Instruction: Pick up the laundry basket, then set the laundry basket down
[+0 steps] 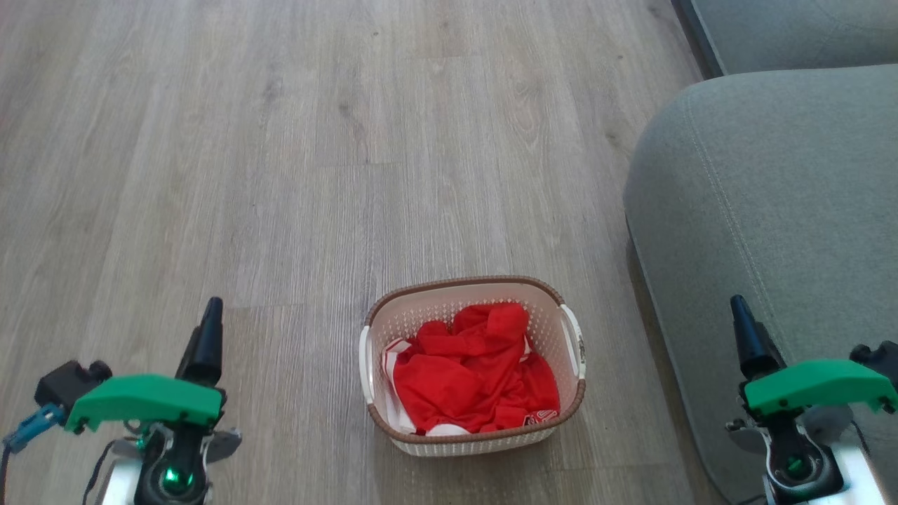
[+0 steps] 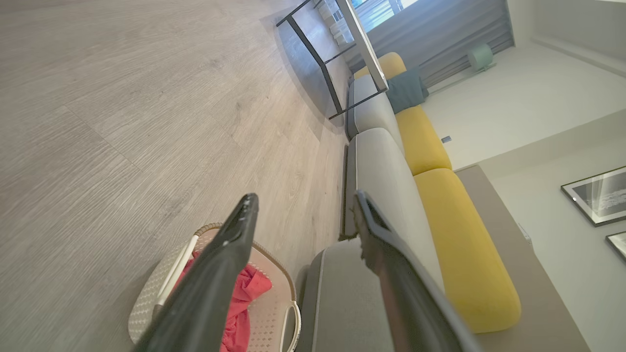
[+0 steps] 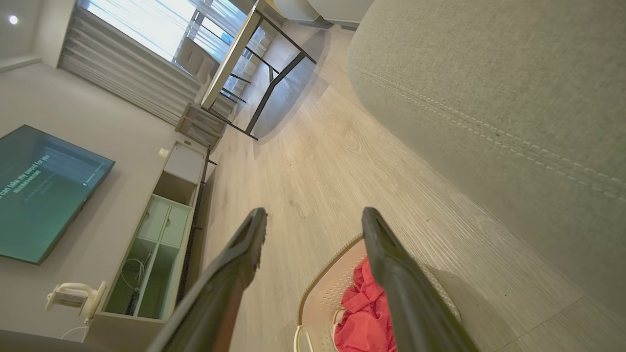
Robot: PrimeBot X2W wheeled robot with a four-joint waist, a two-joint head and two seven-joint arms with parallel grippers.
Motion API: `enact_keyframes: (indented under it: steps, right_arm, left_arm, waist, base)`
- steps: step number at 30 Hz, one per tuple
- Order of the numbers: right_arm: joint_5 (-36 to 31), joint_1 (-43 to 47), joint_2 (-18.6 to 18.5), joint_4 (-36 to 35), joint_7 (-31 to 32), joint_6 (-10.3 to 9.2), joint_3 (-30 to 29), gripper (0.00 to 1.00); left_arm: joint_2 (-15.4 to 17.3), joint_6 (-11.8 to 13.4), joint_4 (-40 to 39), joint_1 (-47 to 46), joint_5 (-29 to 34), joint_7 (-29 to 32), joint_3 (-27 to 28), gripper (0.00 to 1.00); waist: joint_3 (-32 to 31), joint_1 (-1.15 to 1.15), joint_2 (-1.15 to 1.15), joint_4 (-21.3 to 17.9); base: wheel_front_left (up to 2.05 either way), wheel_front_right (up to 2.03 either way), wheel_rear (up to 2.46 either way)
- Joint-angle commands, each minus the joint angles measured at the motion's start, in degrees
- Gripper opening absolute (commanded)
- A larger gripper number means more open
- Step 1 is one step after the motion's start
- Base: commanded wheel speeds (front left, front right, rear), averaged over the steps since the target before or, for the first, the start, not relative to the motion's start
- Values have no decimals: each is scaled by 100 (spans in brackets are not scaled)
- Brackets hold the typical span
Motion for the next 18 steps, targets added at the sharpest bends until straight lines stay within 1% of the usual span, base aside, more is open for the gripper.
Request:
enact_keyframes:
  steps: [1,18]
  right_arm:
    - [-203,-357,-165,-159,-79,-3,54,100]
    - [-1430,-622,-291,41,-381,-4,292,100]
  left_arm:
    - [167,8,-165,-396,180,-81,19,100]
    - [399,122,31,-671,1270,-375,-323,100]
  waist:
    - [3,0,0,-1]
    - [-4,0,0,-11]
  base:
    - [0,0,0]
    - [0,0,0]
